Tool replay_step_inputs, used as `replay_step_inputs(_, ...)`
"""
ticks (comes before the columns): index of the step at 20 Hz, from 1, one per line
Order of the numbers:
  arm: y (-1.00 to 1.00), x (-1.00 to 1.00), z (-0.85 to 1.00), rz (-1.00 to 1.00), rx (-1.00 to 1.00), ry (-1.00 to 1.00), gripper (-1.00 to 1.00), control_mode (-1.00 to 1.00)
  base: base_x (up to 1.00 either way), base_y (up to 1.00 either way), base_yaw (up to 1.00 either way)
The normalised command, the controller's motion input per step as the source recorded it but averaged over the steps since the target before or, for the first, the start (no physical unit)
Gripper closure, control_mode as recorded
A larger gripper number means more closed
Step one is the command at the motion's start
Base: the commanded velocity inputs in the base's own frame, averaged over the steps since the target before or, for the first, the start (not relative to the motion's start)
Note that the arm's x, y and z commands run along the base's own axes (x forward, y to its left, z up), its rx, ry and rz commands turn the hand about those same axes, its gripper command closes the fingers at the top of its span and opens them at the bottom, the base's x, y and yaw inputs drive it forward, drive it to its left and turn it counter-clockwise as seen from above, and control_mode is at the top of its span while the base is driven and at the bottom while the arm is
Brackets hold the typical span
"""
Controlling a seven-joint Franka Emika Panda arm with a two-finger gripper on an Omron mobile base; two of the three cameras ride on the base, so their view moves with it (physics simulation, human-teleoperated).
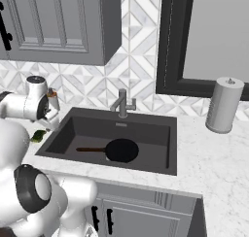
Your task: Pick the pan and sponge and place them into the sink. Then turn on the water.
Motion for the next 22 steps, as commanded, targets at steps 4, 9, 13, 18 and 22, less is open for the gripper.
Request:
replay_step_inputs(4,0.87,0.0,-0.01,0.25,-0.07,0.0,-1.0,-1.0,0.0,0.0,0.0)
replay_step_inputs(9,0.76,0.0,-0.08,0.14,-0.14,-0.04,-1.0,-1.0,0.0,0.0,0.0)
replay_step_inputs(13,0.21,0.0,-0.03,0.01,-0.11,-0.04,-1.0,-1.0,0.0,0.0,0.0)
replay_step_inputs(18,-0.05,0.06,-0.1,0.0,-0.12,-0.04,-1.0,-1.0,0.0,0.0,0.0)
replay_step_inputs(22,-0.03,0.23,-0.19,-0.01,-0.06,-0.01,-1.0,-1.0,0.0,0.0,0.0)
